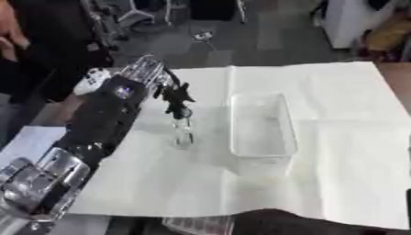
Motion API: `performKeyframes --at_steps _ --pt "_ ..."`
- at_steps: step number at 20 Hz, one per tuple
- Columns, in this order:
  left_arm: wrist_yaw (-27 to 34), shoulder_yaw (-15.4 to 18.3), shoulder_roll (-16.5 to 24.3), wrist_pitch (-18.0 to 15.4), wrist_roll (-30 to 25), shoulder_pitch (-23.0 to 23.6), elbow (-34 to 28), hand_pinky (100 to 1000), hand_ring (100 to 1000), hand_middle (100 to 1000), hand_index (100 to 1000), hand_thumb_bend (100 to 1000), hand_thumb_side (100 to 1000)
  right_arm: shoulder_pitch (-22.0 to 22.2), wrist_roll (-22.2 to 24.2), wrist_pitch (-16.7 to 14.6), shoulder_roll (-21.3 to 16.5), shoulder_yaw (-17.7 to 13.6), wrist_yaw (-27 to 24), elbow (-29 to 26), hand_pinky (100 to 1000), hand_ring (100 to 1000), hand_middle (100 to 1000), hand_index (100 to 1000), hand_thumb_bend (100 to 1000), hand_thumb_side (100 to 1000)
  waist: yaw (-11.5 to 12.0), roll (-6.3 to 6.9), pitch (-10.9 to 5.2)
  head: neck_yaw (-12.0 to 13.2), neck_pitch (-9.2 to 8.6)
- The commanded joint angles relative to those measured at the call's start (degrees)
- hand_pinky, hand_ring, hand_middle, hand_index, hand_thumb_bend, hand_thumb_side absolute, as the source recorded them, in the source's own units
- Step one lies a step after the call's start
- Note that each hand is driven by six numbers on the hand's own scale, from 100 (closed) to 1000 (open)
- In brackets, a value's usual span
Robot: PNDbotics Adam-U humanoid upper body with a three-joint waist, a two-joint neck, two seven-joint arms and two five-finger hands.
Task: Pick up objects on the table and place them in the box.
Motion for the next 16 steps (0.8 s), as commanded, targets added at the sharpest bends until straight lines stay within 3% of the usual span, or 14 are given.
performKeyframes --at_steps 1,6,7,8,9,10,11,12,13,16 --pt "-1.4 0.9 0.5 0.6 1.5 -1.0 0.2 499 716 762 857 237 1000 -1.1 0.4 -0.1 0.2 0.3 -0.1 -0.7 529 543 581 742 100 1000 0.0 -0.23 -0.55 -0.2 -0.88" --pt "-2.4 1.1 0.2 0.5 2.3 -1.0 1.2 501 712 741 826 215 1000 -1.1 0.4 -0.1 0.3 0.3 -0.1 -0.7 529 543 581 742 100 1000 -0.1 -0.25 -0.56 -0.1 -0.90" --pt "-2.6 1.1 0.1 0.6 2.4 -0.9 1.2 477 650 650 744 100 899 -1.1 0.4 -0.1 0.3 0.3 -0.1 -0.7 529 544 581 742 100 1000 -0.1 -0.25 -0.57 0.0 -0.83" --pt "-2.6 1.1 0.1 0.8 2.8 -0.9 1.2 482 665 673 765 131 947 -1.1 0.4 -0.1 0.3 0.3 -0.1 -0.7 529 543 581 742 100 1000 -0.1 -0.25 -0.57 0.1 -0.76" --pt "-2.6 1.1 0.1 1.0 3.2 -0.8 1.1 460 614 590 680 100 773 -1.1 0.4 -0.1 0.3 0.3 -0.1 -0.7 529 543 581 742 100 1000 -0.1 -0.25 -0.57 0.1 -0.69" --pt "-2.5 1.2 0.0 1.3 4.2 -0.6 0.9 460 614 590 680 100 773 -1.1 0.4 -0.1 0.3 0.3 -0.1 -0.7 529 543 581 742 100 1000 -0.1 -0.26 -0.58 0.2 -0.60" --pt "-2.4 1.2 -0.1 1.7 5.6 -0.5 0.6 428 562 508 575 100 630 -1.1 0.4 -0.1 0.3 0.3 -0.1 -0.7 529 543 581 742 100 1000 0.0 -0.27 -0.58 0.3 -0.53" --pt "-1.9 1.3 -0.1 2.4 8.0 -0.3 0.2 431 566 515 585 100 637 -1.1 0.4 -0.1 0.3 0.2 -0.1 -0.7 529 543 581 742 100 1000 0.0 -0.29 -0.57 0.3 -0.47" --pt "-1.5 1.3 -0.2 3.0 10.4 -0.1 0.1 385 508 442 470 100 582 -1.1 0.4 -0.1 0.2 0.2 -0.2 -0.7 529 543 580 742 100 1000 0.0 -0.30 -0.57 0.4 -0.43" --pt "0.0 1.1 -0.5 4.0 18.5 0.9 0.1 328 467 396 371 100 571 -1.1 0.4 -0.1 0.2 0.2 -0.2 -0.7 529 543 580 742 100 1000 0.0 -0.34 -0.54 0.5 -0.38"
